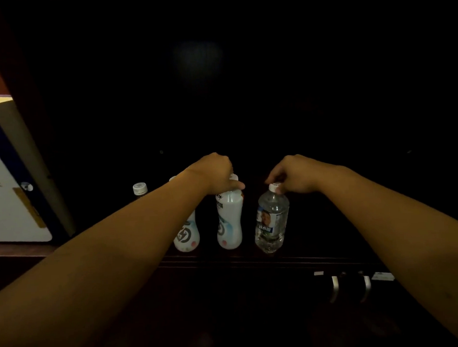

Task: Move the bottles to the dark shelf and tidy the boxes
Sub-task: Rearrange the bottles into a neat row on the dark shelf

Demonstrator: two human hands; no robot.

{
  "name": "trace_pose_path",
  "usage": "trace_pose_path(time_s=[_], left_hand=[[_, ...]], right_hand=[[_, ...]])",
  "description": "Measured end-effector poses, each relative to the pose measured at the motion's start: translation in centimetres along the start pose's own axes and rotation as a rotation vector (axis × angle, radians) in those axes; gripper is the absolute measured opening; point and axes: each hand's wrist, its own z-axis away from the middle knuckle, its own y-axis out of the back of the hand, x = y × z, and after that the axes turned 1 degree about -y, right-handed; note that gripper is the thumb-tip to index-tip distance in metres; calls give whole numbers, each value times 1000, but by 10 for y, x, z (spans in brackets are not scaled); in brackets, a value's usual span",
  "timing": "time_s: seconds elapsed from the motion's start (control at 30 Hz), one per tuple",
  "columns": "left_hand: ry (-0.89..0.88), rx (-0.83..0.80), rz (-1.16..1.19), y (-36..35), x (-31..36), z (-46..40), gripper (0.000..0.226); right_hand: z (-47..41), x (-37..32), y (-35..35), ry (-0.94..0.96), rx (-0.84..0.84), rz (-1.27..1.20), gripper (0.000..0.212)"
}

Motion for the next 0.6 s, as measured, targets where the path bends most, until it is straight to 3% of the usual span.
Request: trace_pose_path(time_s=[0.13, 0.27, 0.37, 0.5, 0.6], left_hand=[[-65, -37, 159, 1, -8, 3, 50], [-104, -52, 176, -2, -11, 1, 47], [-95, -38, 199, -5, -13, -1, 45], [-87, -27, 244, -9, -16, -1, 44], [-81, -12, 238, -10, -15, -1, 44]], right_hand=[[-2, -4, -3, -46, 94, 50, 53], [-6, -7, -9, -85, 137, 54, 23], [-6, -10, -11, -89, 141, 61, 18], [-8, -13, -13, -104, 148, 146, 24], [-12, -20, -18, -160, 207, 249, 43]])
